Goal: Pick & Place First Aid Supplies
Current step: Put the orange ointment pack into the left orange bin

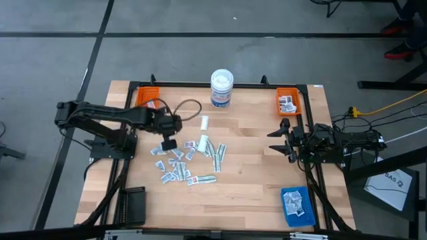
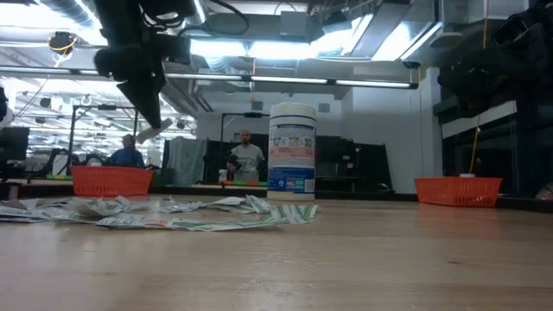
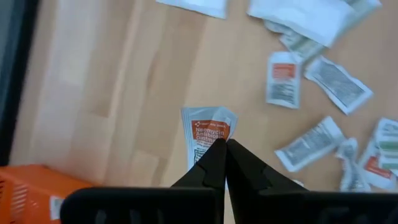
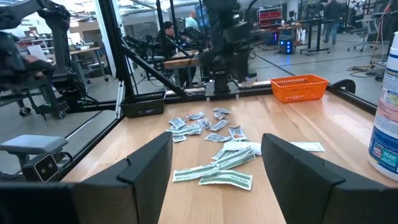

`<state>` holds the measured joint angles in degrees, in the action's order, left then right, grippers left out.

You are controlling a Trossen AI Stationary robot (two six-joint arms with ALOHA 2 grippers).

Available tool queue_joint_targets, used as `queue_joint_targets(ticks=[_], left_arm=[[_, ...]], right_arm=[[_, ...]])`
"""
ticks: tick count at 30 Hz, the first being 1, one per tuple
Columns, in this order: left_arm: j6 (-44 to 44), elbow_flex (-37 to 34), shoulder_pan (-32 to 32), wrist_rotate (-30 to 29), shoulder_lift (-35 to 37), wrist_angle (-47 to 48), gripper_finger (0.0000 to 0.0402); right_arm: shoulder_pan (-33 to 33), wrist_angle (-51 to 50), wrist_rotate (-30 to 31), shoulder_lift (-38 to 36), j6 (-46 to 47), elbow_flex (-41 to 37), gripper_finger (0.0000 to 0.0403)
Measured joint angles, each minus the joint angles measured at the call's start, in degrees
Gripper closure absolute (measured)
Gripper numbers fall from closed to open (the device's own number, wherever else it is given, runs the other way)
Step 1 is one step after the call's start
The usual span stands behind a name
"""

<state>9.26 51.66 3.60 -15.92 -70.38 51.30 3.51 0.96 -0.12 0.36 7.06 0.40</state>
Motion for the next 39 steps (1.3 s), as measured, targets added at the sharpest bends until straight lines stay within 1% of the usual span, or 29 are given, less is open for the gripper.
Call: queue_joint_targets(ticks=[5,9,16,22,25,33,36,39], left_arm=[[-1.1,0.0,6.77,-0.09,2.97,-0.02,0.04],[-3.69,0.02,13.26,-0.15,4.17,0.21,0.04],[-3.51,0.04,25.36,-0.44,4.2,1.62,0.04],[-2.49,0.04,34.53,-3.62,4.2,3.71,0.0399],[-1.61,0.04,38.37,-3.68,4.2,3.94,0.04],[-1.31,0.04,46.31,-4.16,4.0,4.65,0.04],[-1.58,0.04,48.41,-4.79,3.85,4.51,0.0399],[-1.53,0.04,48.67,-4.56,3.85,3.84,0.0398]], right_arm=[[0.0,-0.01,0.0,-0.02,-0.01,0.0,0.0158],[-0.01,-0.01,0.0,-0.01,-0.01,0.0,0.0158],[0.0,0.0,0.01,-0.01,0.0,0.0,0.0158],[0.0,-0.01,0.0,0.0,0.01,0.0,0.0158],[-0.01,-0.01,0.02,-0.02,-0.01,0.0,0.0158],[0.0,0.0,0.0,-0.02,-0.01,0.0,0.0158],[0.0,0.0,0.01,-0.01,0.01,0.0,0.0158],[0.0,0.01,0.02,0.0,-0.01,0.0,0.0158]])
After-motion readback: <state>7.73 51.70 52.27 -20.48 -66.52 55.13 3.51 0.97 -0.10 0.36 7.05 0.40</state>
